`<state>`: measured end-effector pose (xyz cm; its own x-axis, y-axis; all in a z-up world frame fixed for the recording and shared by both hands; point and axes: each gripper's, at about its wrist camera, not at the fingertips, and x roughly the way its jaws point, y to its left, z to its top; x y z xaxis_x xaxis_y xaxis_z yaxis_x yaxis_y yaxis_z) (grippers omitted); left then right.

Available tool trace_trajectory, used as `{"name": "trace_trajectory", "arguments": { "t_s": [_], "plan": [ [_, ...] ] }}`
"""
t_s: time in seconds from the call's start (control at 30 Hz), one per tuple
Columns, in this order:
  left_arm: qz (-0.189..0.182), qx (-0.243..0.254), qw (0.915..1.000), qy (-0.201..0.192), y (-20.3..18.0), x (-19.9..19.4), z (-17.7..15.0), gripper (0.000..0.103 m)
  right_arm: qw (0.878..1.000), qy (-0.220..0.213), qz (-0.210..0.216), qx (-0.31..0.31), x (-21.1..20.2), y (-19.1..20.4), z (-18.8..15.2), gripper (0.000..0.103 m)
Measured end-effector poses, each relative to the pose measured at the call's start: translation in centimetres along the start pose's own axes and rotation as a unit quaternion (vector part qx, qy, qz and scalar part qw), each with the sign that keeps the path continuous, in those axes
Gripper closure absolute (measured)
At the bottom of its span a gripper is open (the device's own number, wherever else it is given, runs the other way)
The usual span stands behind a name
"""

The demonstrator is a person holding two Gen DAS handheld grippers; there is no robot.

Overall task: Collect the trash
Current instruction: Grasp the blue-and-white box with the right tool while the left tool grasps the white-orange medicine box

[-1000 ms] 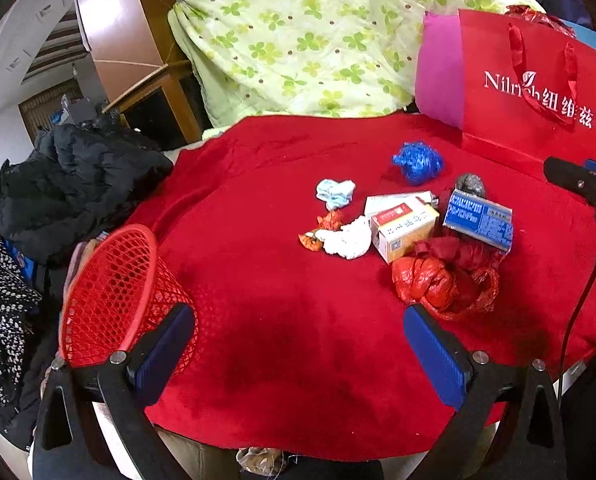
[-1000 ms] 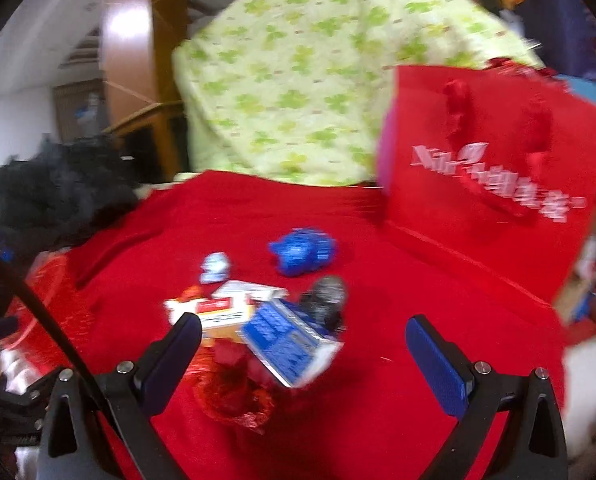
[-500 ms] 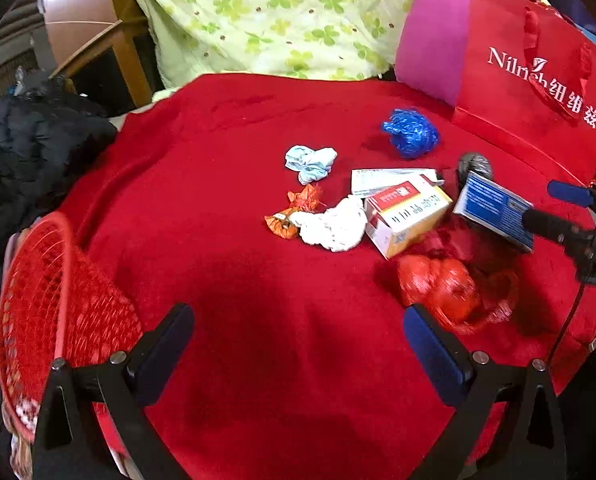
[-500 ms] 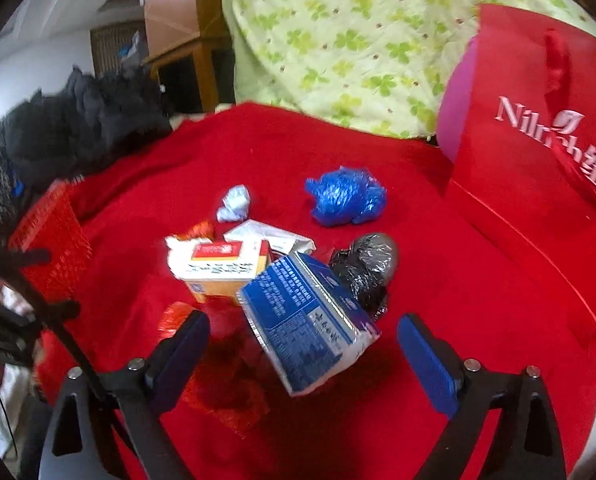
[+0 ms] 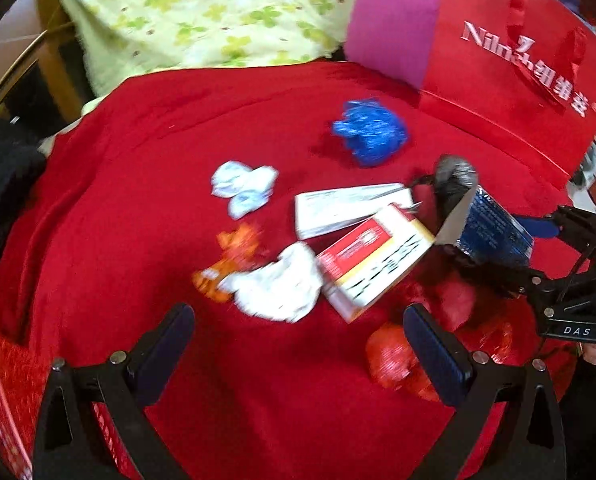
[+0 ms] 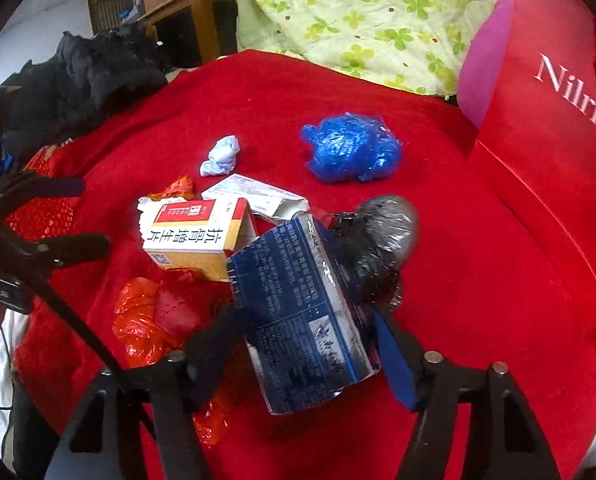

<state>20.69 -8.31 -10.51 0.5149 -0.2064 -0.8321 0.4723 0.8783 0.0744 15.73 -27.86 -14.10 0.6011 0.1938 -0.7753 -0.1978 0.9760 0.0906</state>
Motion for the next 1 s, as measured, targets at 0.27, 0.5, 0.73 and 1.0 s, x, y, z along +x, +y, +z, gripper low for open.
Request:
{"name": "trace_trajectory", "arguments": {
  "t_s": [0.27, 0.5, 0.73, 1.0],
  "plan": [
    [-0.008, 0.102, 0.9946, 0.017, -3.5, 2.9, 2.5, 0.000, 0.989, 0.014, 0.068, 0.132, 0.0, -5.0, -0.7, 0.073],
    [-0.020, 0.147, 0.9869, 0.063, -4.2, 5.8, 3.0, 0.017, 0.988, 0.007, 0.085, 0.132, -0.7, -5.2, -0.7, 0.042],
    [-0.056, 0.145, 0.9852, 0.072, -4.0, 6.0, 2.3, 0.034, 0.991, -0.015, 0.088, 0.099, -1.5, -3.6, -0.7, 0.022],
    [-0.091, 0.086, 0.9904, 0.058, -1.7, 4.0, 1.6, 0.038, 1.000, 0.010, 0.026, 0.008, 0.6, 0.0, -0.7, 0.022]
  ]
}}
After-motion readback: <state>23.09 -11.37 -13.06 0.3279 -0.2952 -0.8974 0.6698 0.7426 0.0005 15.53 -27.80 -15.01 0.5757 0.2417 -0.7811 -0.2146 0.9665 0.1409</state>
